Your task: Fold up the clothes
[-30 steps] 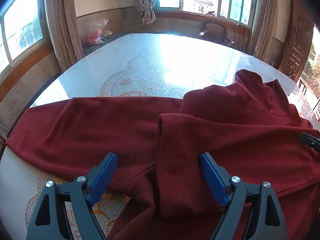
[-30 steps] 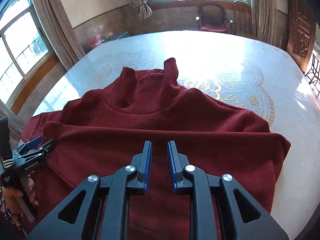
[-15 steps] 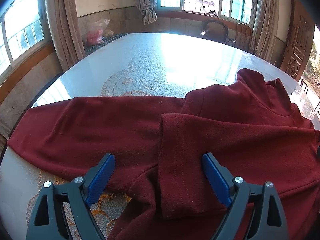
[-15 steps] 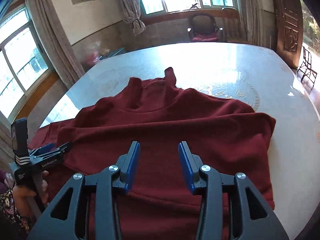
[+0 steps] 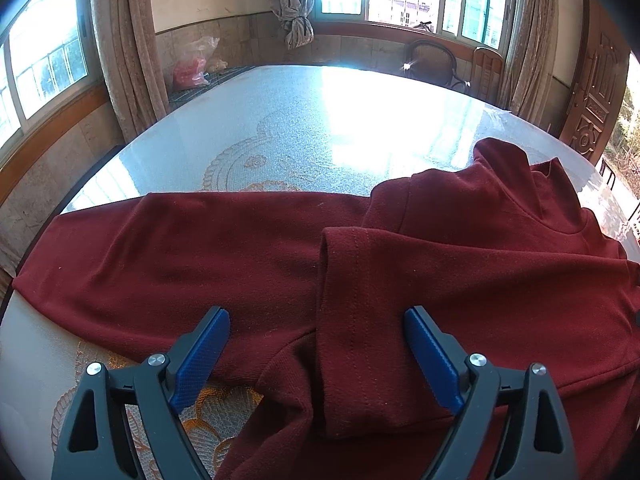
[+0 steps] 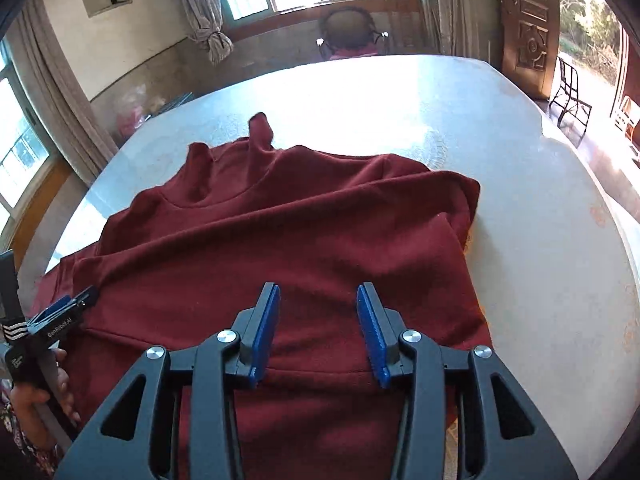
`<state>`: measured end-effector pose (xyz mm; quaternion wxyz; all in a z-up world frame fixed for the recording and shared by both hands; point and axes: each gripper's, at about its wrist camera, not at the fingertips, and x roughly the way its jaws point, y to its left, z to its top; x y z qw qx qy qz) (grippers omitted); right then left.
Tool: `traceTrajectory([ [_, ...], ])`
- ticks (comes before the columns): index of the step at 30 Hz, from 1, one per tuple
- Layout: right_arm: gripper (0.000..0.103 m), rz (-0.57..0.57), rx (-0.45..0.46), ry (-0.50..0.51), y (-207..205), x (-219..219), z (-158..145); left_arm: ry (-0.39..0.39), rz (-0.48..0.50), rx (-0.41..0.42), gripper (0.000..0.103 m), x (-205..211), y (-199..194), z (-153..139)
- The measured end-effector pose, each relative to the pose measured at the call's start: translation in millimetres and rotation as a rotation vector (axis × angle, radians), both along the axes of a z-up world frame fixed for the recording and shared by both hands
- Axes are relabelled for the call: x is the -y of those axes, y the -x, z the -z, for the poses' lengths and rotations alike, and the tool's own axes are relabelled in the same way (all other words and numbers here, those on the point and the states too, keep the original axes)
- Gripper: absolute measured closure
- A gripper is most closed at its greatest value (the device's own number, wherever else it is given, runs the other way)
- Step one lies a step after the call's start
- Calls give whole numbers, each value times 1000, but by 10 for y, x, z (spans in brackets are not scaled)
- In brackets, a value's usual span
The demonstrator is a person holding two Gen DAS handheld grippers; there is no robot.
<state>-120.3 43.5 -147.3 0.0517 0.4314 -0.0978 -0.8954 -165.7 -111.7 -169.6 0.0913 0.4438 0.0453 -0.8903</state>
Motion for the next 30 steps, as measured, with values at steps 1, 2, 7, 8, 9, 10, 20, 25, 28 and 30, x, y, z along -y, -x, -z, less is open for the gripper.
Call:
traceTrajectory([
  [1,59,-43,-13,7,21,139,-23,0,0,0,11,-1,-1,2],
  [2,58,-85,-17,11,55,289,-28,-1,0,0,11,3,2,-1],
  [7,58,-218,-1,23,275,991,153,-9,1,-1,11,15,0,-5],
  [8,58,-227,13,23,293,1085,200,-10,2,-2,11,17,1,-6],
  [9,58,-230,13,13,292,1151,241,-12,2,-2,11,18,3,-6],
  [10,58,-229,3,-6,280,1207,277,-14,3,-2,11,19,6,-5],
  [20,31,-283,-17,-212,225,1598,318,-10,66,0,11,273,-75,-15],
  [25,24,-304,-12,-222,219,1632,284,-20,99,-9,12,559,-101,-85],
  [28,23,-303,-14,-208,206,1613,261,-8,100,-65,27,546,-129,-280],
  [30,23,-284,-27,-155,157,1527,157,-9,107,-117,27,494,-127,-424],
])
